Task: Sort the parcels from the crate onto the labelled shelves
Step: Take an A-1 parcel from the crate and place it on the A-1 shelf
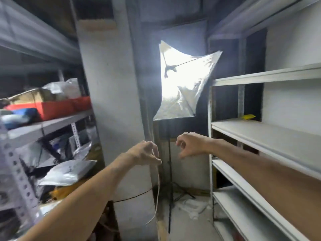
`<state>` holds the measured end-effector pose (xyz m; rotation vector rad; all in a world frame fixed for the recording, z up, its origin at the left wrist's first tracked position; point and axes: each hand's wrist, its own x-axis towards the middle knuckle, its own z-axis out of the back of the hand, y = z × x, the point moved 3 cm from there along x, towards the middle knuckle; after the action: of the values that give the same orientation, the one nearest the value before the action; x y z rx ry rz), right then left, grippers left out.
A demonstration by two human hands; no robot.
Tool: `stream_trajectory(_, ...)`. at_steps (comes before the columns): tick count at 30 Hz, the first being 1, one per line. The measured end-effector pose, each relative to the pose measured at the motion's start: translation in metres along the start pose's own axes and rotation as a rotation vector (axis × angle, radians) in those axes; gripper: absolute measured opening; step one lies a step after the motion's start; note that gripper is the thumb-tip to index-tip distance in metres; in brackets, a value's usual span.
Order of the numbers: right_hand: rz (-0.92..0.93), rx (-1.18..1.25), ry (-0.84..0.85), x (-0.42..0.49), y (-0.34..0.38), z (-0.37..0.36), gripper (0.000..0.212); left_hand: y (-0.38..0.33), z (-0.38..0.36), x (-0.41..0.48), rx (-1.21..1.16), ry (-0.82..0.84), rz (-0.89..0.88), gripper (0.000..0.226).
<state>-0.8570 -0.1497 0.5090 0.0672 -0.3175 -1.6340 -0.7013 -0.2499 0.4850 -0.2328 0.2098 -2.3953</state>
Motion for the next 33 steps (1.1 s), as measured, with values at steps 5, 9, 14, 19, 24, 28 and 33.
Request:
stream_trajectory(5, 0.254, -0.001, 0.095, 0.036, 0.107, -0.056, 0.055, 0.092, -0.003, -0.077, -0.027, -0.032, 0.211, 0.021)
stream_trajectory(9, 0.429, 0.000, 0.192, 0.048, 0.172, -0.092, 0.054, 0.137, -0.003, -0.141, -0.031, -0.048, 0.393, 0.021)
stream_trajectory(14, 0.656, 0.032, 0.311, 0.051, 0.240, -0.131, 0.033, 0.167, -0.005, -0.221, 0.044, -0.044, 0.648, 0.024)
stream_trajectory(19, 0.931, -0.012, 0.413, 0.029, 0.303, -0.168, 0.038, 0.177, -0.020, -0.309, -0.002, -0.044, 0.878, 0.019)
stream_trajectory(24, 1.106, -0.018, 0.501, -0.013, 0.358, -0.211, 0.042, 0.176, -0.044, -0.405, -0.046, -0.094, 1.101, 0.015)
stream_trajectory(28, 1.221, -0.041, 0.536, -0.045, 0.401, -0.244, 0.046, 0.174, -0.062, -0.470, -0.036, -0.124, 1.286, 0.027)
stream_trajectory(33, 1.311, -0.011, 0.660, -0.075, 0.454, -0.291, 0.045, 0.172, -0.091, -0.533, -0.066, -0.153, 1.410, 0.020)
